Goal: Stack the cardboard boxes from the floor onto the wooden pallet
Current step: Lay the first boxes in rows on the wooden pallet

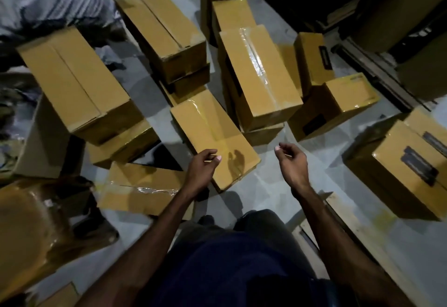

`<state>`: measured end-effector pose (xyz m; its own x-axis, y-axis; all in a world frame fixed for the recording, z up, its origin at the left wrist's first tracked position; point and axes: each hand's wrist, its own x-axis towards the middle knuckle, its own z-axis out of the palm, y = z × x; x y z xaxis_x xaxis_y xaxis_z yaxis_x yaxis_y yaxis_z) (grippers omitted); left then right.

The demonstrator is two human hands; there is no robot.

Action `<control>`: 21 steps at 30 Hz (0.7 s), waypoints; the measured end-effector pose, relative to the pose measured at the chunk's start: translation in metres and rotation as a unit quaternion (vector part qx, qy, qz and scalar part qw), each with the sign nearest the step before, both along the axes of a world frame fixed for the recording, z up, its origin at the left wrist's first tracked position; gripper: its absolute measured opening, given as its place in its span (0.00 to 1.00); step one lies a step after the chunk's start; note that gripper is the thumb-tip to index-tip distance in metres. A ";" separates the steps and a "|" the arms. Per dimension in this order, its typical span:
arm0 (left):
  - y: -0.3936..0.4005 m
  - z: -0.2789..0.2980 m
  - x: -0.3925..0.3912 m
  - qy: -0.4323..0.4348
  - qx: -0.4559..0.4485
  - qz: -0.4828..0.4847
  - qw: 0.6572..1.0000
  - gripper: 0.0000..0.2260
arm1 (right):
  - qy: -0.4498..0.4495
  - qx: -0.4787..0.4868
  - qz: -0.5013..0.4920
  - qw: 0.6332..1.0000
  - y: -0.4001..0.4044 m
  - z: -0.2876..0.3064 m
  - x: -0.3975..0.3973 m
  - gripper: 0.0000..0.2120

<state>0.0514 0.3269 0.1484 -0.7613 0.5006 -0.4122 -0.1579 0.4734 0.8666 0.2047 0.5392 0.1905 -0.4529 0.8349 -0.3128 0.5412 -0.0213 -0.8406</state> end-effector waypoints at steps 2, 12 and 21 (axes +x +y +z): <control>0.013 0.001 -0.004 -0.002 0.006 0.008 1.000 0.14 | 0.006 -0.001 0.006 1.000 0.014 -0.001 -0.009 0.18; 0.143 -0.017 -0.029 0.032 -0.027 0.009 0.999 0.16 | 0.027 -0.029 0.044 0.998 0.145 -0.026 -0.035 0.17; 0.261 -0.027 -0.041 0.007 -0.103 0.119 0.988 0.17 | -0.013 -0.062 0.122 0.990 0.296 -0.052 -0.077 0.17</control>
<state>0.0106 0.5878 0.1219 -0.8530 0.2139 -0.4761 -0.2749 0.5914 0.7581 0.1277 0.8354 0.1384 -0.6271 0.6558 -0.4203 0.5641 0.0102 -0.8257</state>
